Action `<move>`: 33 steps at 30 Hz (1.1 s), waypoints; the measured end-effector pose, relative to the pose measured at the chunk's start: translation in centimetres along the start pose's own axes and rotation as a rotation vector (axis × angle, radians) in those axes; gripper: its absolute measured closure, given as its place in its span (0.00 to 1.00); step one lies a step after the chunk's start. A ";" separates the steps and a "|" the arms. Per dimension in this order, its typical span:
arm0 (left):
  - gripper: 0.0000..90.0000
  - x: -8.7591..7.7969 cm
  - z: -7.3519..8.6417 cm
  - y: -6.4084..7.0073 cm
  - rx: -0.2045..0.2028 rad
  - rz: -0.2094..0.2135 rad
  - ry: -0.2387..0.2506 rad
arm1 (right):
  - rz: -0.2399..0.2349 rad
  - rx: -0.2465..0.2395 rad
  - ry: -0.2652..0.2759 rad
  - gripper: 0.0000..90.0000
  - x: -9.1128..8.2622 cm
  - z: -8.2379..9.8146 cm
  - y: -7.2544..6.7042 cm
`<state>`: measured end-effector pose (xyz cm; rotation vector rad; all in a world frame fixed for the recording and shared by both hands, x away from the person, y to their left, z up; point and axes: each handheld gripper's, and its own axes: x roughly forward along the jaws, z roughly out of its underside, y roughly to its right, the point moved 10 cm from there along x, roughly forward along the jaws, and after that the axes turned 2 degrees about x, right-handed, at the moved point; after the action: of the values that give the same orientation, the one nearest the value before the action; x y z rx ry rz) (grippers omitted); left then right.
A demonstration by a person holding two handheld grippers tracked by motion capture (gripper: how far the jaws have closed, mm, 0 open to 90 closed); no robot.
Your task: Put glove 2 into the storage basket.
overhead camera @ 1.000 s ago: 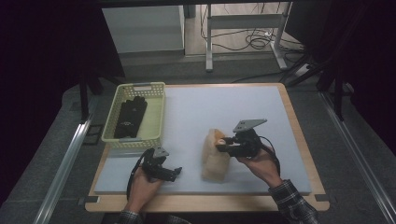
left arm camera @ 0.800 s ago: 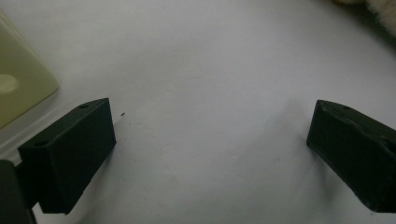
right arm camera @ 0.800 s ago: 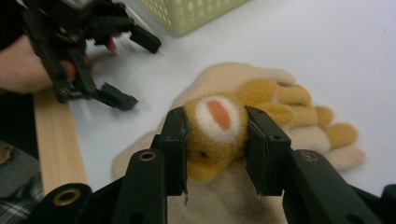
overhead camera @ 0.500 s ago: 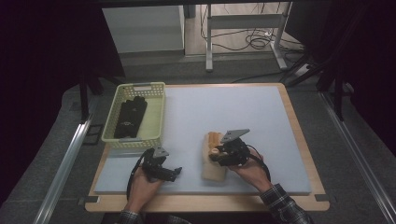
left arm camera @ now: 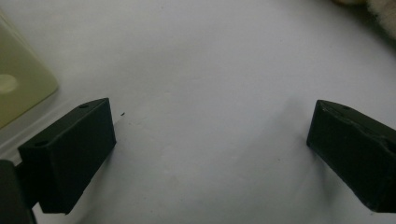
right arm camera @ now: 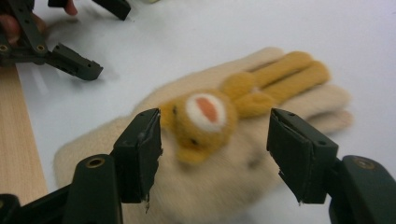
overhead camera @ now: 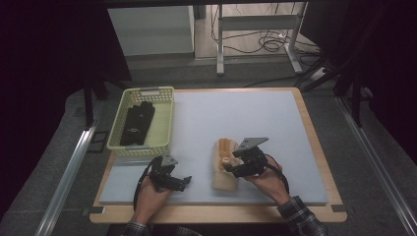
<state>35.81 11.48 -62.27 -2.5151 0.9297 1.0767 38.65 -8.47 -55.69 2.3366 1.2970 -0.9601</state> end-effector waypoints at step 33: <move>0.01 0.0 0.0 0.0 0.002 -0.004 -0.004 | -0.114 -0.039 -0.041 0.98 0.6 5.7 -3.7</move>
<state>35.79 11.46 -62.27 -2.5113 0.9243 1.0792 33.47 -9.18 -60.08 2.2221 1.4327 -1.0023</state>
